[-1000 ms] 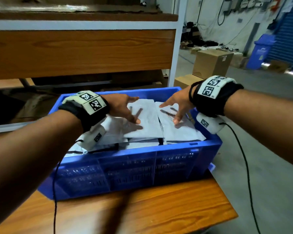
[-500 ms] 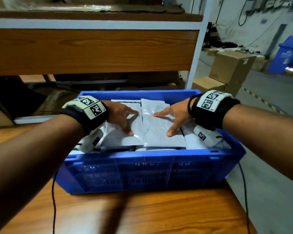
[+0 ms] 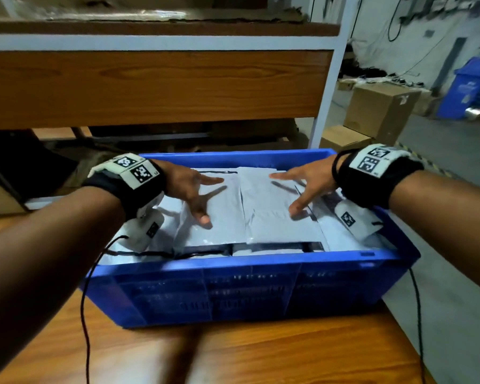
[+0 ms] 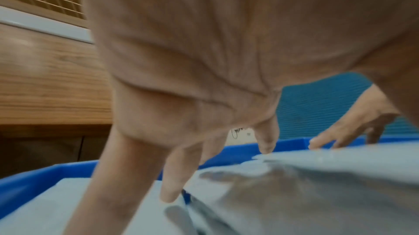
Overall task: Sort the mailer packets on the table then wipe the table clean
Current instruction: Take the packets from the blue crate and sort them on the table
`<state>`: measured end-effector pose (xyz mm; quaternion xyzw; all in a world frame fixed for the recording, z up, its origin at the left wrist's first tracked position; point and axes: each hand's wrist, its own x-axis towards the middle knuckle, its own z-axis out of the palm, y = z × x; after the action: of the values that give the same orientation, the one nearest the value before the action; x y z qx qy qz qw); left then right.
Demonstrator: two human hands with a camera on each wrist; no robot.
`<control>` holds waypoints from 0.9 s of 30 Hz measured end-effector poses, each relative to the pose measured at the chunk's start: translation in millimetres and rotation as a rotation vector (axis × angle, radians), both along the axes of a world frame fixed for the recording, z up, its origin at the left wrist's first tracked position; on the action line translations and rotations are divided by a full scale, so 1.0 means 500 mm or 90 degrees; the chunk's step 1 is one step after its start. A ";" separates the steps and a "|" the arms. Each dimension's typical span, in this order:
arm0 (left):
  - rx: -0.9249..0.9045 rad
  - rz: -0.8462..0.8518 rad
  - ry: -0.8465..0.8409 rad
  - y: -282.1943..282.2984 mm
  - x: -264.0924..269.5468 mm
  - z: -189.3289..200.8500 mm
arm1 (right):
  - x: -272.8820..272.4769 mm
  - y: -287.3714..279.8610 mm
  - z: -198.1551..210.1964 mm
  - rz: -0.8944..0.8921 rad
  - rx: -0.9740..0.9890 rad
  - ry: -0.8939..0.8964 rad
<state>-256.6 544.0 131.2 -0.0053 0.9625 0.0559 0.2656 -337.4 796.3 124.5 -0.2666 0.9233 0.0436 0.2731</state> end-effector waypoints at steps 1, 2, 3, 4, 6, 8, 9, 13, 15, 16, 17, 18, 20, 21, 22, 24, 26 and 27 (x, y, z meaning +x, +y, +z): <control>0.001 -0.013 0.016 -0.005 -0.005 0.002 | -0.005 -0.007 0.012 0.006 -0.018 0.025; 0.000 -0.022 0.018 -0.007 -0.006 0.000 | -0.008 -0.017 0.020 0.013 -0.037 0.044; -0.006 -0.031 0.004 -0.005 -0.007 -0.008 | -0.010 -0.030 0.022 0.022 -0.049 0.054; -0.011 -0.039 -0.014 -0.003 -0.006 -0.019 | -0.009 -0.044 0.018 0.028 -0.051 0.053; -0.007 -0.044 -0.041 -0.002 -0.006 -0.040 | -0.005 -0.075 -0.008 0.033 -0.029 0.028; 0.006 -0.040 -0.041 -0.010 -0.011 -0.053 | -0.001 -0.095 -0.039 0.030 0.008 0.010; 0.014 -0.039 -0.036 -0.014 -0.011 -0.053 | -0.001 -0.099 -0.050 0.032 0.018 0.009; 0.067 -0.037 0.008 -0.036 -0.005 -0.037 | 0.005 -0.099 -0.044 0.024 0.020 0.008; 0.101 -0.034 0.049 -0.049 0.000 -0.017 | 0.013 -0.094 -0.023 0.028 0.009 0.023; 0.120 -0.032 0.068 -0.061 0.002 -0.004 | 0.016 -0.091 -0.009 0.034 -0.005 0.038; 0.139 -0.028 0.081 -0.076 0.004 0.008 | 0.020 -0.087 0.006 0.038 -0.024 0.052; 0.158 -0.030 0.091 -0.093 0.010 0.020 | 0.024 -0.081 0.022 0.036 -0.041 0.063; 0.166 -0.041 0.095 -0.129 0.018 0.032 | 0.031 -0.064 0.044 0.023 -0.049 0.078; 0.154 -0.042 0.090 -0.142 0.021 0.032 | 0.035 -0.054 0.047 0.015 -0.036 0.083; 0.133 -0.048 0.080 -0.147 0.025 0.030 | 0.040 -0.044 0.044 0.007 -0.012 0.081; 0.085 -0.059 0.043 -0.143 0.026 0.017 | 0.059 -0.035 0.025 -0.014 0.036 0.048; 0.054 -0.090 0.012 -0.122 0.019 0.001 | 0.071 -0.038 0.000 -0.034 0.059 0.014; 0.046 -0.102 -0.001 -0.107 0.017 -0.006 | 0.072 -0.043 -0.006 -0.043 0.064 0.009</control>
<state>-248.1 490.6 128.3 0.0816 0.9568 0.0691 0.2703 -301.3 775.0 121.4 -0.2206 0.9305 0.0823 0.2808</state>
